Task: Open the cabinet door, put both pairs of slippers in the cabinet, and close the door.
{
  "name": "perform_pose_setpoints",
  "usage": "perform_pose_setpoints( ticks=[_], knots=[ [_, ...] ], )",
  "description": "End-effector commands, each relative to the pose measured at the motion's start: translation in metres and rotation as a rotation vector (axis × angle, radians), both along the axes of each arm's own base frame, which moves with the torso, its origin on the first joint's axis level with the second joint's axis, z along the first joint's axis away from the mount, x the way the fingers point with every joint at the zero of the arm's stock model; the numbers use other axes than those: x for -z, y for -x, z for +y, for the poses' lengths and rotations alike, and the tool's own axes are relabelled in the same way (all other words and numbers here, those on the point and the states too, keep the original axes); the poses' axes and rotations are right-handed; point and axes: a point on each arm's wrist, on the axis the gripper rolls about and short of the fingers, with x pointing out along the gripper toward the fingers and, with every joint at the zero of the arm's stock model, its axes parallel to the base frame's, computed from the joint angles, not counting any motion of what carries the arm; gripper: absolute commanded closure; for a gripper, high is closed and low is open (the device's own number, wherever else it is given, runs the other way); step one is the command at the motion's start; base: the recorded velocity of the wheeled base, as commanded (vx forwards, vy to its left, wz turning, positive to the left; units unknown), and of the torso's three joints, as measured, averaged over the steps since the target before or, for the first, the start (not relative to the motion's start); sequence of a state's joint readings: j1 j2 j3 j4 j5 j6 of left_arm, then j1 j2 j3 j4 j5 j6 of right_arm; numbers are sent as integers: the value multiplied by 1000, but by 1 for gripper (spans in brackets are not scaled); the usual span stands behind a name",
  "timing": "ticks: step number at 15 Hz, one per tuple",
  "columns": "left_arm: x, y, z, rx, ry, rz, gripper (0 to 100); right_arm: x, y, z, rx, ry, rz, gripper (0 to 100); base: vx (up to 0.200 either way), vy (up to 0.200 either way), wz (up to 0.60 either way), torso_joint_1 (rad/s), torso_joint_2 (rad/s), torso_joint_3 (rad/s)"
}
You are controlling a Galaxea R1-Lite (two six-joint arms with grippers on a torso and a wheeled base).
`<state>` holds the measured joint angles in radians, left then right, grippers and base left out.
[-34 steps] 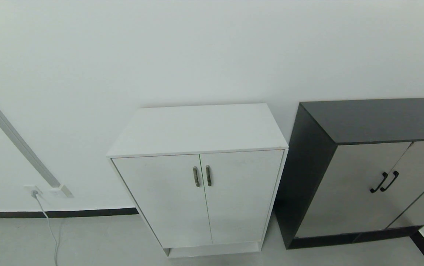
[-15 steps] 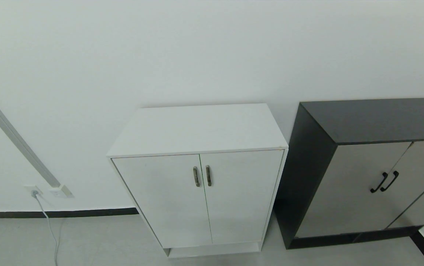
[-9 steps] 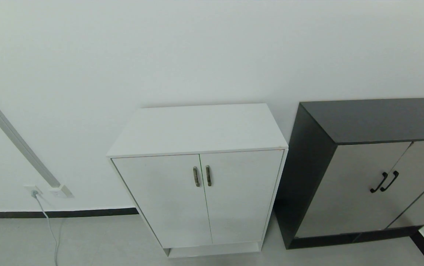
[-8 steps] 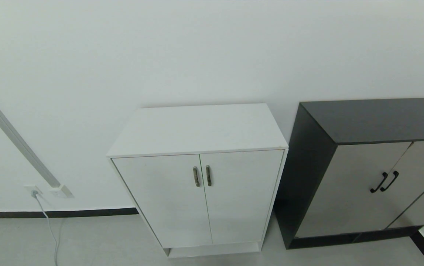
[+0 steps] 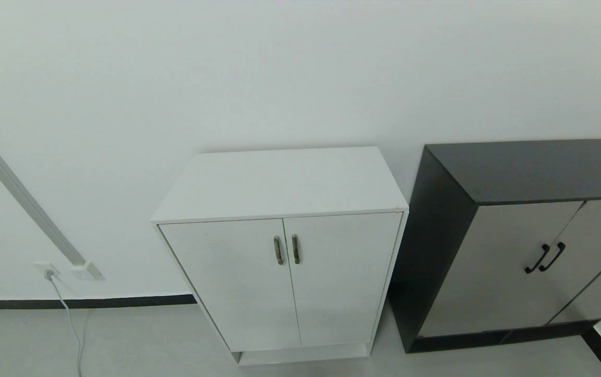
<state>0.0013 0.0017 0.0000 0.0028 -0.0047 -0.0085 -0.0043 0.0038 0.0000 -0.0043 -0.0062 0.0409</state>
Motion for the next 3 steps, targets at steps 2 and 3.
perform_pose_setpoints(
  ticks=[2,3],
  knots=[
    [0,0,0,0,-1,-1,100,0,0,0,0,1,-1,100,0,0,0,0,0,0],
    [0,0,0,0,-1,-1,100,0,0,0,0,1,-1,100,0,0,0,0,0,0]
  ],
)
